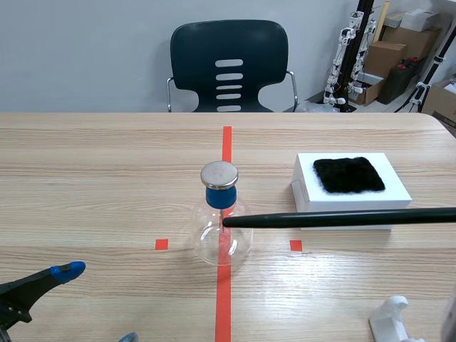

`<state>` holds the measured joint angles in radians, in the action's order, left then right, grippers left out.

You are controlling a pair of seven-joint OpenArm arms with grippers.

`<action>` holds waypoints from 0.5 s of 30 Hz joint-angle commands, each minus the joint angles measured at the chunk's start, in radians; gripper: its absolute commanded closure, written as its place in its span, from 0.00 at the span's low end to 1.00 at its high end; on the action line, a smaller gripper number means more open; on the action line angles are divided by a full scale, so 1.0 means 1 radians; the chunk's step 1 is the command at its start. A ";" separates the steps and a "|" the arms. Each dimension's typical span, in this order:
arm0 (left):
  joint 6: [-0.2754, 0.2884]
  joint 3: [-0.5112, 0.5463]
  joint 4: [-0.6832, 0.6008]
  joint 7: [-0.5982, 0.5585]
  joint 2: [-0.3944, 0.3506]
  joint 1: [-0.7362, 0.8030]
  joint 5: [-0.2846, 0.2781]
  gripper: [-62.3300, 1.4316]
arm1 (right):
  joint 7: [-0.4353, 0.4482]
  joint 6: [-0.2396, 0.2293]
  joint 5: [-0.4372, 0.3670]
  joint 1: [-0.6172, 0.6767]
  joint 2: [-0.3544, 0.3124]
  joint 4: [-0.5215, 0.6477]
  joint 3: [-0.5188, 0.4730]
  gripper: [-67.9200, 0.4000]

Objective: Do the electroscope experiment. rub the rod on the fur

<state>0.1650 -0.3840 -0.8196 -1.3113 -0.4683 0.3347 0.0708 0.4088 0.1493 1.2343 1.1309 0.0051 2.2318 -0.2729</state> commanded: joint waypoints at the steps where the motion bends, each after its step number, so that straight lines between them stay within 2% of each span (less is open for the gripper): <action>1: 0.002 0.002 -0.005 -0.016 0.005 -0.005 -0.006 0.00 | -0.002 0.011 -0.007 -0.003 -0.011 0.005 -0.007 0.98; 15: 0.002 0.002 -0.005 -0.016 0.005 -0.005 -0.006 0.00 | 0.024 0.011 -0.007 -0.003 -0.011 0.005 -0.007 0.98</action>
